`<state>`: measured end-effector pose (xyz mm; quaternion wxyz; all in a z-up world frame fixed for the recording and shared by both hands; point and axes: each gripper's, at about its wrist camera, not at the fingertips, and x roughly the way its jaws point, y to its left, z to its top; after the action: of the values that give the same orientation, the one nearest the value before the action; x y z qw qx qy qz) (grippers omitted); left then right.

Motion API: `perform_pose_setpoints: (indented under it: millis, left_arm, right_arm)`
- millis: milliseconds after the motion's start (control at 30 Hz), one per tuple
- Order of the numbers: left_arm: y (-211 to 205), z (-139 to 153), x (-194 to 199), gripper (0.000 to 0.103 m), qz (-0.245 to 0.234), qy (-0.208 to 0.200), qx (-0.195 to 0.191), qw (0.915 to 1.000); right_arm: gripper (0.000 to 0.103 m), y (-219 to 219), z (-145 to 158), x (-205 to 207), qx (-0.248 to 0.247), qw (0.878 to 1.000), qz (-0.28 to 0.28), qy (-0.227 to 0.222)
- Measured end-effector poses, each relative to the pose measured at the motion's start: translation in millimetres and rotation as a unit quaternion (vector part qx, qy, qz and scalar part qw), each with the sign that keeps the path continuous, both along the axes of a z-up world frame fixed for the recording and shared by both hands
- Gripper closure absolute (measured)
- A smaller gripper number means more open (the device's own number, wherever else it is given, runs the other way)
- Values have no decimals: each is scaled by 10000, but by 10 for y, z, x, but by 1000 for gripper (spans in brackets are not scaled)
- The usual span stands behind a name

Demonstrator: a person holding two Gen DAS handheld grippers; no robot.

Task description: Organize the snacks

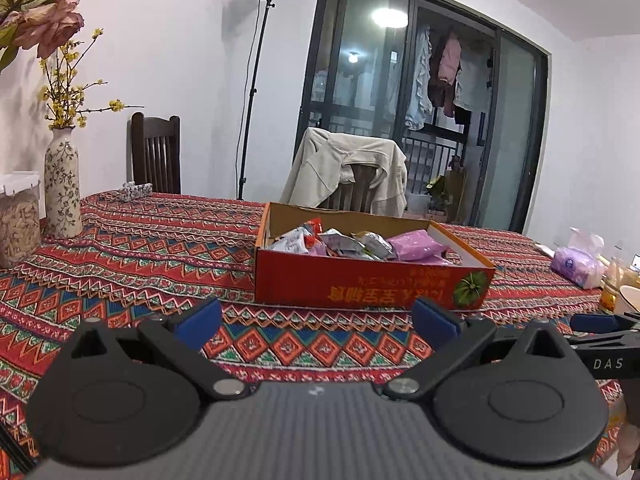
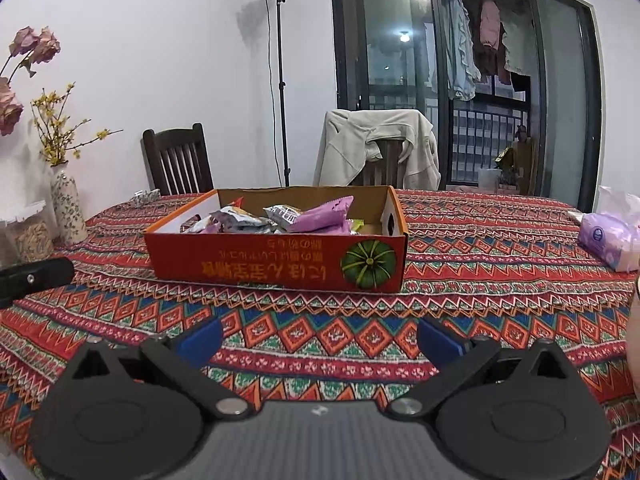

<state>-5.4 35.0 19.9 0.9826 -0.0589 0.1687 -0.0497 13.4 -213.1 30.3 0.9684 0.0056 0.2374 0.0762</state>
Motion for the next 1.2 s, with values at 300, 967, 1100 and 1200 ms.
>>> perform_pose_setpoints:
  millis: [300,967,1100,1200]
  left_arm:
    - [-46,-31,-200,0,-139,-41,17,9999]
    - [-60,-54,-278,0,-215,4,-19,9998]
    - [-62,-66,-271,0,-212,38,-38,9998]
    - [-70,-68,-271,0,-220,44,-37,9997]
  right_arm:
    - [0,-14,-1,-198,0,10000,-3,-23]
    - [0,1,-20,-293,-3,10000,18,6]
    - [0,-8,-30,-288,8,10000,12,19]
    - [0,-8,-32,-289,5,10000,12,23]
